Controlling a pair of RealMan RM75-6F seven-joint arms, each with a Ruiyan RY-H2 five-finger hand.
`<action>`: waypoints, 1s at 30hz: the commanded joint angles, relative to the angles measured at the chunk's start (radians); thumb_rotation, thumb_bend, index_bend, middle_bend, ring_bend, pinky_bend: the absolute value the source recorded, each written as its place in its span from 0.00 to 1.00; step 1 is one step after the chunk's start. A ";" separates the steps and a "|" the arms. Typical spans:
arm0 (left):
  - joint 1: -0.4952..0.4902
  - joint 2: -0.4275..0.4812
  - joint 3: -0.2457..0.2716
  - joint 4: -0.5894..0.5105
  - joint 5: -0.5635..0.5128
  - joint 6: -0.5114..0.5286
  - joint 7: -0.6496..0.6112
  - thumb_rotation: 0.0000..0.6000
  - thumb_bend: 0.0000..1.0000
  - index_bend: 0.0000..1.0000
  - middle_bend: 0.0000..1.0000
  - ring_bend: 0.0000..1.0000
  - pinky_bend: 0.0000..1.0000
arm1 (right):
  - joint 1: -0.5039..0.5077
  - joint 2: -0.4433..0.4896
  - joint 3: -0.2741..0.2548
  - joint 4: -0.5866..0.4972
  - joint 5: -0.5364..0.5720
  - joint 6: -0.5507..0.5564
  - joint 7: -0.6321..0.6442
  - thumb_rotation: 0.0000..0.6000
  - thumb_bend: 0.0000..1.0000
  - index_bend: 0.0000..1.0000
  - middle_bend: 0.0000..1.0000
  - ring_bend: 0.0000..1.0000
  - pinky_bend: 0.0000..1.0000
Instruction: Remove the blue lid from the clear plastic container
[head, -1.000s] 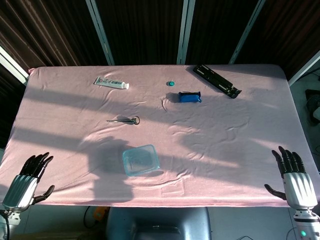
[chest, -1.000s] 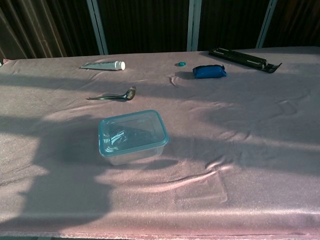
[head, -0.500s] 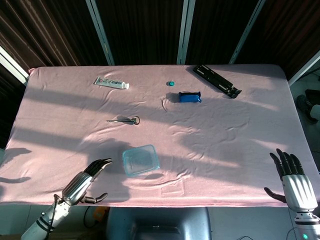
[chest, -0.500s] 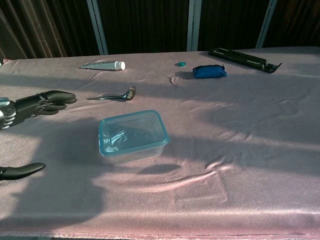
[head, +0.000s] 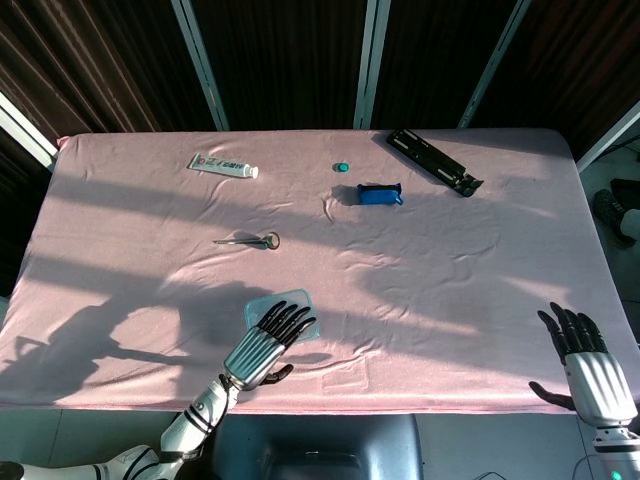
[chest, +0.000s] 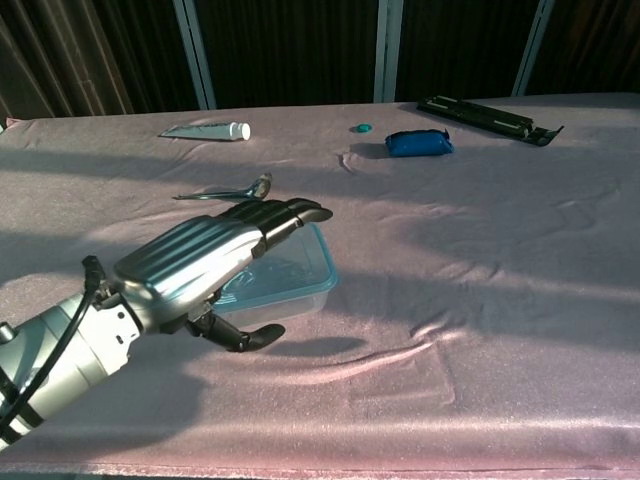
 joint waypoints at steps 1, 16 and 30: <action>-0.027 -0.018 -0.043 0.031 -0.081 -0.037 0.017 1.00 0.25 0.00 0.00 0.00 0.00 | -0.002 0.005 0.001 0.002 0.000 -0.001 0.007 1.00 0.17 0.00 0.00 0.00 0.00; -0.061 0.017 -0.096 -0.016 -0.337 -0.134 0.115 1.00 0.24 0.00 0.00 0.00 0.06 | -0.012 0.008 0.015 0.002 0.000 0.009 0.026 1.00 0.17 0.00 0.00 0.00 0.00; -0.089 0.039 -0.106 -0.040 -0.464 -0.146 0.139 1.00 0.28 0.00 0.32 0.36 0.36 | -0.009 0.011 0.012 0.005 -0.022 0.000 0.036 1.00 0.17 0.00 0.00 0.00 0.00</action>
